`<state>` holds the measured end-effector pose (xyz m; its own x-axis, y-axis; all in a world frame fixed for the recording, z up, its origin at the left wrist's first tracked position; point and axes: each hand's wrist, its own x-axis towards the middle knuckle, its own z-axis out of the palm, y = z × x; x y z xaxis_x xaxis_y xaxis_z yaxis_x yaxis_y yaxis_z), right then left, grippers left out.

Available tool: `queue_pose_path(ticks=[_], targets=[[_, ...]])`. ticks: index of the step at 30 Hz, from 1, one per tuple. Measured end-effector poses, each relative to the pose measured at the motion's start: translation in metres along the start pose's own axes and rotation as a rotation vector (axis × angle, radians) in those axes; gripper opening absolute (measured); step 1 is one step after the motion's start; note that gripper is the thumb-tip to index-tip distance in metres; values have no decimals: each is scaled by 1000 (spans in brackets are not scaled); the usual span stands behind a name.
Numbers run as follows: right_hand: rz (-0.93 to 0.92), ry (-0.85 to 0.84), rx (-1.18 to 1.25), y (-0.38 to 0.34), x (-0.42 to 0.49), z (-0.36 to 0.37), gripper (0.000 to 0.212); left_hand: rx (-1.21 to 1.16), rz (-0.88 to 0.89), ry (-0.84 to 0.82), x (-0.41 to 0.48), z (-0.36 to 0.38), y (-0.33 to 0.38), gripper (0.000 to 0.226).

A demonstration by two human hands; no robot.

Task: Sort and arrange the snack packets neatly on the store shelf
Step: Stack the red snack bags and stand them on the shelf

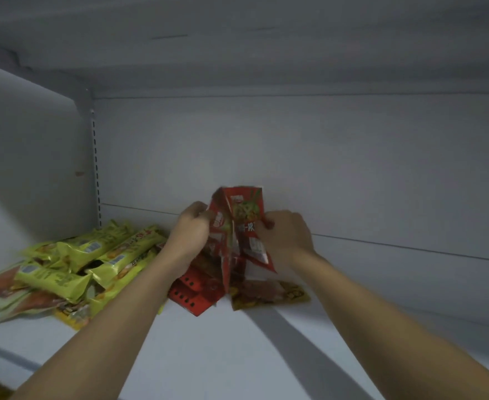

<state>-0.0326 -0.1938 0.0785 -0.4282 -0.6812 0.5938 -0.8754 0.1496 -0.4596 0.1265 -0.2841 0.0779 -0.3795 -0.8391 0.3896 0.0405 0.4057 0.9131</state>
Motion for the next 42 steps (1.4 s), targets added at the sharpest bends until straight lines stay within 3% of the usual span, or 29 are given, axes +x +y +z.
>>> queue_pose_path(ticks=[8,12,16,18,21,25,29,32,35,38,40,42], targets=[[19,-153,359,61,-45,-68,8,-416,-259,-367,-21,97,16,27],[216,-91,321,125,-66,-96,53,-453,-349,-533,-35,163,6,29],[399,-65,344,168,-87,-110,95,-604,-407,-669,-50,218,-14,59],[467,-53,397,187,-97,-104,92,-605,-338,-765,-53,230,-27,65],[483,-94,387,205,-106,-99,74,-372,-231,-874,-59,234,-49,64],[435,-136,465,212,-109,-93,50,-281,-232,-789,-66,231,-60,55],[448,-104,545,206,-116,-76,61,-224,-193,-695,-61,222,-56,53],[459,-22,496,203,-117,-71,56,-121,-112,-672,-63,219,-54,53],[446,11,480,201,-118,-66,49,446,86,-562,-53,209,-50,49],[423,-13,519,193,-115,-59,46,1062,221,-189,-30,182,-50,56],[397,-29,533,189,-113,-56,45,1269,134,-63,-18,161,-51,57],[374,-38,533,187,-113,-54,46,1310,-73,7,-13,141,-55,60]])
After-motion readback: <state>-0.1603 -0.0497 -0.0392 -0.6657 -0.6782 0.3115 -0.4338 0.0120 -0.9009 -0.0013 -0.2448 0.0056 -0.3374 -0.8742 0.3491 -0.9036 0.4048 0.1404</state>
